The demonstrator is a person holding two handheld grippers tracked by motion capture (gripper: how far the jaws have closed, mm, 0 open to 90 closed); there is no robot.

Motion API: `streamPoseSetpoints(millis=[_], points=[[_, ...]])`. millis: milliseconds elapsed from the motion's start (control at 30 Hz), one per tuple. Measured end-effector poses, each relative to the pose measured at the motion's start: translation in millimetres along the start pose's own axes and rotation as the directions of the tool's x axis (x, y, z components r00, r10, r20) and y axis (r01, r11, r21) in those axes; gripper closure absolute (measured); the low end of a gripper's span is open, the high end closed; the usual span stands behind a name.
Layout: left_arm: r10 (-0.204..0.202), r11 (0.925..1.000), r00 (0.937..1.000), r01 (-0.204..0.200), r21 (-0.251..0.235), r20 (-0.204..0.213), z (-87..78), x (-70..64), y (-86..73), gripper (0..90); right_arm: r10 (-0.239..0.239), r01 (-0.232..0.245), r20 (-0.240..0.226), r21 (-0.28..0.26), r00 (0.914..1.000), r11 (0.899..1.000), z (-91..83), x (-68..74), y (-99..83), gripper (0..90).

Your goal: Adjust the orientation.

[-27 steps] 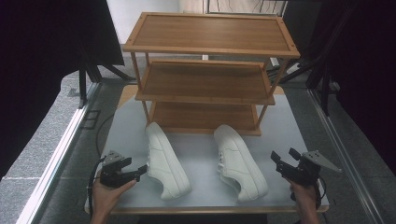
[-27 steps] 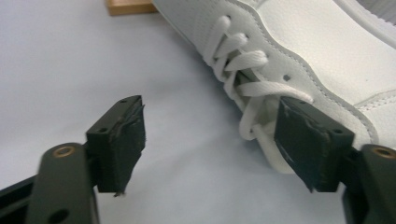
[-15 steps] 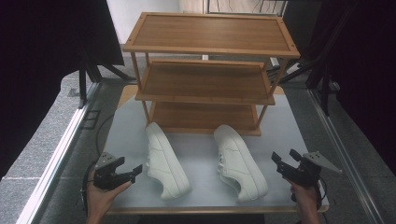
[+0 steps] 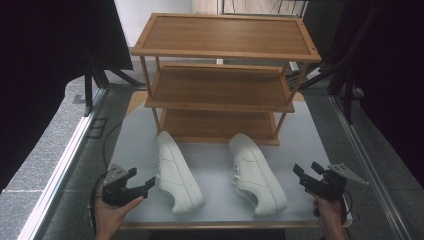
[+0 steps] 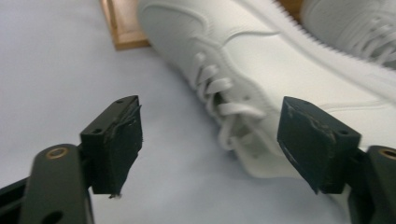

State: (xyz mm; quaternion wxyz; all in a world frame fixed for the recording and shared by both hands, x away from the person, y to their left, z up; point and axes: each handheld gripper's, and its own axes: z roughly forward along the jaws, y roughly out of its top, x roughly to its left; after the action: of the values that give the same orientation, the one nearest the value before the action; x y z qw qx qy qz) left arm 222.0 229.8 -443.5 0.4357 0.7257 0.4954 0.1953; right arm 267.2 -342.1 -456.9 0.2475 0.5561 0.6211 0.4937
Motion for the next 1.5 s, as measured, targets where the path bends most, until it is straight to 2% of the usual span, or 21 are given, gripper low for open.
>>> streamPoseSetpoints(millis=[100, 200, 267, 300, 367, 433, 467, 533, 567, 600, 700, 867, 900, 1000, 1033, 1233, 1333, 1367, 1433, 1467, 1500], points=[[-0.032, 0.9994, 0.9995, 0.032, -0.013, 0.006, -5.6, -11.6, 1.2, 35.2, -0.003, 0.003, -0.014, 0.002, 0.9999, 1.0, 0.4, 3.5, 0.3, 22.7], [-0.073, 0.9973, 0.9973, 0.073, 0.007, 0.008, -10.9, -22.8, 0.6, 57.9, 0.006, -0.006, -0.011, -0.011, 0.9999, 1.0, -0.7, 7.6, 2.8, 23.0], [-0.077, 0.9971, 0.9968, 0.076, 0.005, 0.021, -13.8, -27.0, -0.8, 67.5, 0.008, -0.008, -0.014, -0.014, 0.9999, 1.0, -1.3, 9.3, 4.0, 23.2], [-0.068, 0.9977, 0.997, 0.067, 0.007, 0.037, -19.1, -36.6, -4.9, 71.4, 0.005, -0.006, -0.024, -0.022, 0.9997, 1.0, -2.2, 13.6, 5.3, 23.2], [-0.057, 0.998, 0.9966, 0.055, 0.03, 0.059, -21.7, -43.2, -10.7, 74.9, -0.002, 0.002, -0.023, -0.022, 0.9997, 1.0, -3.1, 17.9, 6.7, 23.2], [-0.057, 0.9977, 0.9961, 0.054, 0.042, 0.068, -21.8, -45.3, -14.3, 76.8, -0.002, 0.001, -0.023, -0.026, 0.9997, 1.0, -3.4, 20.2, 7.4, 23.2], [-0.071, 0.996, 0.9943, 0.067, 0.059, 0.079, -19.4, -47.1, -22.5, 77.8, -0.01, 0.009, -0.026, -0.035, 0.9996, 0.999, -4.3, 24.4, 8.6, 23.4], [-0.083, 0.9948, 0.9928, 0.077, 0.066, 0.086, -17.0, -47.2, -26.5, 80.4, -0.022, 0.021, -0.027, -0.032, 0.9994, 0.999, -2.9, 27.4, 9.1, 23.4], [-0.115, 0.9909, 0.9878, 0.106, 0.082, 0.106, -11.3, -47.2, -33.0, 81.7, -0.025, 0.024, -0.028, -0.027, 0.9993, 0.999, -1.6, 28.0, 8.8, 23.4], [-0.125, 0.9894, 0.985, 0.115, 0.089, 0.119, -8.3, -48.1, -35.1, 82.8, -0.025, 0.025, -0.028, -0.022, 0.9993, 0.999, -0.4, 28.4, 8.2, 23.4], [-0.119, 0.9888, 0.9836, 0.105, 0.107, 0.136, 0.7, -54.0, -35.4, 84.3, -0.024, 0.023, -0.022, -0.008, 0.9995, 1.0, 2.0, 27.3, 5.1, 23.4], [-0.114, 0.99, 0.9834, 0.101, 0.099, 0.141, 11.4, -59.7, -26.2, 88.4, 0.002, -0.002, -0.003, -0.011, 1.0, 1.0, -2.0, 20.8, 3.6, 23.5], [-0.098, 0.9903, 0.9844, 0.082, 0.112, 0.146, 17.8, -64.6, -21.1, 88.3, 0.009, -0.009, 0.002, -0.016, 1.0, 1.0, -3.6, 19.4, 4.0, 23.5], [-0.085, 0.9921, 0.9827, 0.068, 0.105, 0.165, 21.5, -70.3, -16.9, 88.9, 0.027, -0.027, 0.016, -0.028, 0.9995, 0.999, -6.4, 16.7, 4.2, 23.5], [-0.059, 0.9934, 0.9857, 0.043, 0.107, 0.158, 23.4, -74.8, -11.6, 88.9, 0.044, -0.043, 0.03, -0.03, 0.9986, 0.999, -8.6, 14.4, 3.4, 23.5], [-0.047, 0.9938, 0.9829, 0.028, 0.107, 0.178, 34.1, -80.1, 0.8, 88.0, 0.061, -0.059, 0.043, -0.042, 0.9972, 0.997, -11.9, 11.8, 1.6, 23.8], [-0.065, 0.9916, 0.9754, 0.04, 0.123, 0.211, 63.1, -88.8, 12.8, 87.1, 0.059, -0.057, 0.042, -0.052, 0.9974, 0.997, -12.5, 12.9, 1.1, 24.1], [-0.065, 0.9916, 0.9754, 0.04, 0.123, 0.211, 63.1, -88.8, 12.8, 87.0, 0.059, -0.057, 0.042, -0.052, 0.9974, 0.997, -12.5, 12.9, 1.1, 24.1], [-0.057, 0.9907, 0.9713, 0.027, 0.134, 0.231, 76.2, -96.9, 17.8, 86.6, 0.055, -0.053, 0.037, -0.052, 0.9978, 0.997, -12.9, 12.7, 0.7, 24.0], [-0.066, 0.9918, 0.9676, 0.037, 0.123, 0.244, 81.9, -100.2, 24.5, 86.9, 0.057, -0.055, 0.042, -0.051, 0.9975, 0.997, -13.0, 11.4, 0.0, 24.0], [-0.066, 0.9918, 0.9676, 0.037, 0.123, 0.244, 81.9, -100.2, 24.5, 86.4, 0.057, -0.055, 0.042, -0.051, 0.9975, 0.997, -13.0, 11.4, 0.0, 24.0]])
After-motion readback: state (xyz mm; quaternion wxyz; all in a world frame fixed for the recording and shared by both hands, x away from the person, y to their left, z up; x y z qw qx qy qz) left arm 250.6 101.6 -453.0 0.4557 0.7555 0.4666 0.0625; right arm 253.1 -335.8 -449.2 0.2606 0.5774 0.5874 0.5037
